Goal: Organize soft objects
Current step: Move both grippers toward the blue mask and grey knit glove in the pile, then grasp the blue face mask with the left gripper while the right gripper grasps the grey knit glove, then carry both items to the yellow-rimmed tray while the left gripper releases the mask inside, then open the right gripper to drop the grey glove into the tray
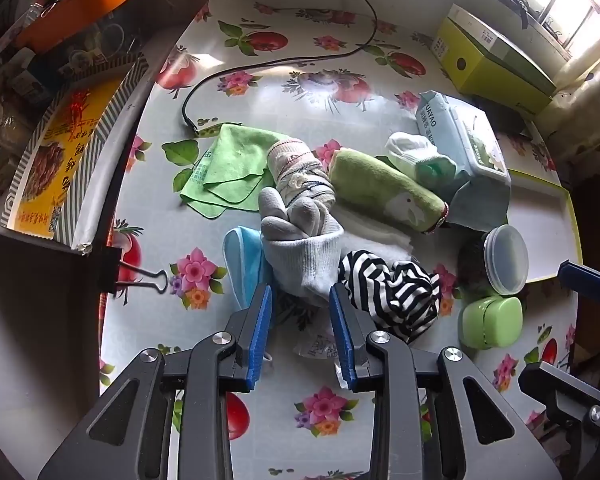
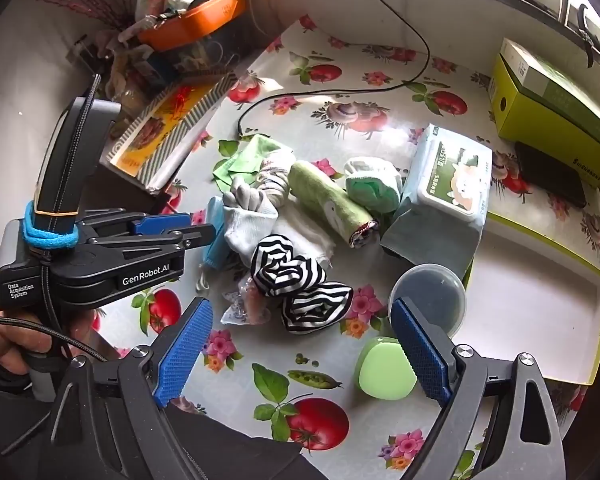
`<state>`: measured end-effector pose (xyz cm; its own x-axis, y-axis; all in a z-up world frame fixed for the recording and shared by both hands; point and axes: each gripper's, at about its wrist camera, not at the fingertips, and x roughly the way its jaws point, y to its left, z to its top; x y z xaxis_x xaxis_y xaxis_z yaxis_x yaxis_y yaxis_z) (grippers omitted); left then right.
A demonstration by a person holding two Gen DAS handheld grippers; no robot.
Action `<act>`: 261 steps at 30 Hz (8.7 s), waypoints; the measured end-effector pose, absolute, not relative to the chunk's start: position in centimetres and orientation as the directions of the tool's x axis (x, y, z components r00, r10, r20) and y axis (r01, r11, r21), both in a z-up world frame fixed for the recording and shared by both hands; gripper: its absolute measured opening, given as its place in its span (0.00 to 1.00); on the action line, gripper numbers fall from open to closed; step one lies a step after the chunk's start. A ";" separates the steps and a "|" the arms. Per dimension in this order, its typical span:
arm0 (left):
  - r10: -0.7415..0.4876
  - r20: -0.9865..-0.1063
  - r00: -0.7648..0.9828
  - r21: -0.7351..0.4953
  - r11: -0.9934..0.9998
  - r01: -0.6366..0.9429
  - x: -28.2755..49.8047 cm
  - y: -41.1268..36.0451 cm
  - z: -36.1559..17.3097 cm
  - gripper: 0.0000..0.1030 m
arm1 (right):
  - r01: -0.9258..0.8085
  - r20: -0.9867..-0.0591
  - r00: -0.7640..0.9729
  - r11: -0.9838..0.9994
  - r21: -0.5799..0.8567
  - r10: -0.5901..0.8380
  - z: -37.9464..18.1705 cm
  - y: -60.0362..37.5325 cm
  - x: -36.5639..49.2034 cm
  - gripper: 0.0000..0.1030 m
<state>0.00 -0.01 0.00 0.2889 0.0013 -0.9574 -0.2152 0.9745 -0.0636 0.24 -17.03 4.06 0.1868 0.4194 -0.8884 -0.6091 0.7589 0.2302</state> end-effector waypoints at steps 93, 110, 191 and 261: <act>-0.156 -0.966 0.206 -0.222 0.908 -0.355 0.0 6.3 -7.8 0.39 | -0.633 -0.921 0.079 0.733 0.249 0.381 0.8 -11.9 3.8 0.73; -0.100 -0.961 0.257 -0.206 0.879 -0.430 -1.4 9.8 -8.0 0.15 | -0.662 -0.910 -0.034 0.672 0.330 0.413 -2.6 -5.1 5.6 0.71; -0.321 -0.913 0.251 -0.263 0.935 0.239 14.8 -21.1 1.5 0.15 | -0.075 -0.894 0.245 0.926 0.369 0.376 -3.8 -37.1 10.6 0.18; -0.181 -0.925 0.335 -0.199 0.980 -0.021 8.9 -10.9 2.7 0.39 | -0.152 -0.894 0.272 0.933 0.325 0.356 0.4 -35.2 10.5 0.52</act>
